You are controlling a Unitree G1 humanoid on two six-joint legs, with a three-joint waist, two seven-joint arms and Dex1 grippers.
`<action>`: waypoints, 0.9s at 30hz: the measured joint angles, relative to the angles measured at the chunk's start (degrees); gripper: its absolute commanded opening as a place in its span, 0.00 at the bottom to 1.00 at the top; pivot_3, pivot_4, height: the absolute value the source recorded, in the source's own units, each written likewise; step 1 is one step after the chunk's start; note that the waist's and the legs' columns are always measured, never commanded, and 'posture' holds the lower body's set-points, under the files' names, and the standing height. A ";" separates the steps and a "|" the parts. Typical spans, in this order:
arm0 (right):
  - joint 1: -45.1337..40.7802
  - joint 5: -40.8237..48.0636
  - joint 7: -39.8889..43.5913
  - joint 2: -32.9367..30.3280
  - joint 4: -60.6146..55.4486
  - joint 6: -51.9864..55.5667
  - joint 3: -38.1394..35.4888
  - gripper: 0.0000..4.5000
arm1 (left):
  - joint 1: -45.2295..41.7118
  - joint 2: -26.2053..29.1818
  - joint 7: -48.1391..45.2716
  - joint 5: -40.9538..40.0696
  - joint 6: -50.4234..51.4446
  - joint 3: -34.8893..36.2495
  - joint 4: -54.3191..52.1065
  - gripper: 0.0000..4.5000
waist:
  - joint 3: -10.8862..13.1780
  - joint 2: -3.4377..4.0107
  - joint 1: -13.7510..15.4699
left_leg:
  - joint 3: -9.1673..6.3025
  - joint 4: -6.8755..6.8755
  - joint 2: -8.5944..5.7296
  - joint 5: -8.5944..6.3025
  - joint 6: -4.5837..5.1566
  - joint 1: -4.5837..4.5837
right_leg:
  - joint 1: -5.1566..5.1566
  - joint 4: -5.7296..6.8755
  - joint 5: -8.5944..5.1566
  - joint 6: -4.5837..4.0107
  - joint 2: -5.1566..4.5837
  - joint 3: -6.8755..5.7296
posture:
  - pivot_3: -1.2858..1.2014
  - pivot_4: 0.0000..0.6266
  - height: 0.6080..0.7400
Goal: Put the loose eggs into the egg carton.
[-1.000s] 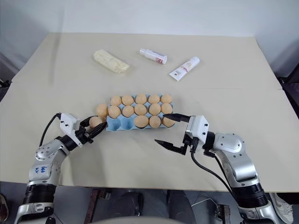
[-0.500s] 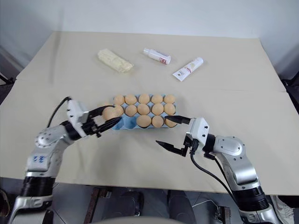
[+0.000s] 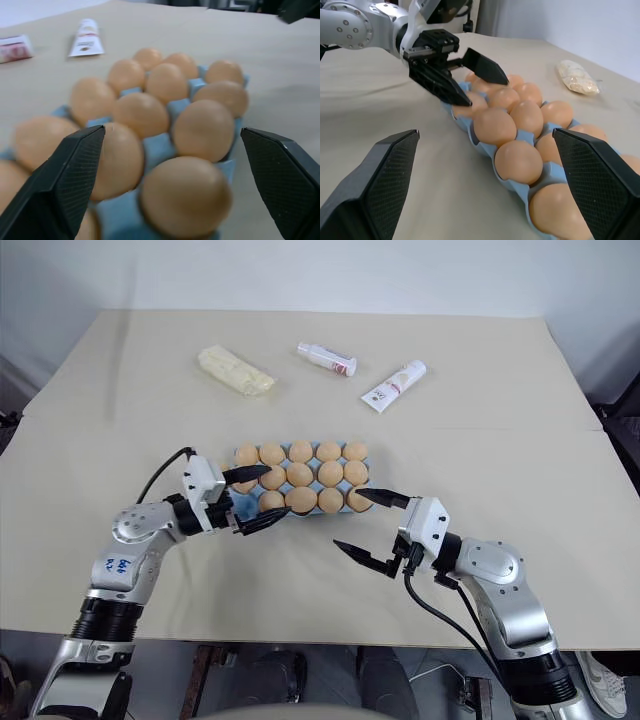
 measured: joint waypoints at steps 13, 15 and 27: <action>-3.86 0.40 3.92 0.36 3.54 -1.22 0.37 1.00 | 19.03 10.45 -0.05 -4.41 -0.90 20.11 -3.83 1.00 | 0.03 -0.02 -0.02 | 0.00 -0.11 0.02 -0.08 0.13 0.04 | 0.04 -0.09 -0.01 -0.04 -0.05 -0.01 | 0.52 0.24 1.00; -4.90 0.43 4.53 0.78 4.25 -1.25 0.60 1.00 | 22.81 10.84 -0.14 -4.36 -2.71 22.88 -2.40 1.00 | 0.03 -0.02 -0.03 | 0.00 -0.13 0.03 -0.09 0.13 0.04 | 0.04 -0.13 -0.02 -0.05 -0.05 -0.01 | 0.52 0.24 1.00; -6.40 0.49 6.20 1.44 5.50 -1.28 0.56 1.00 | 19.29 6.15 5.98 -4.67 -1.83 21.26 -1.09 1.00 | 0.03 -0.04 0.41 | -0.05 -0.11 0.00 -0.19 0.30 0.03 | 0.08 -0.13 0.02 -0.09 -0.08 -0.10 | 0.52 0.24 1.00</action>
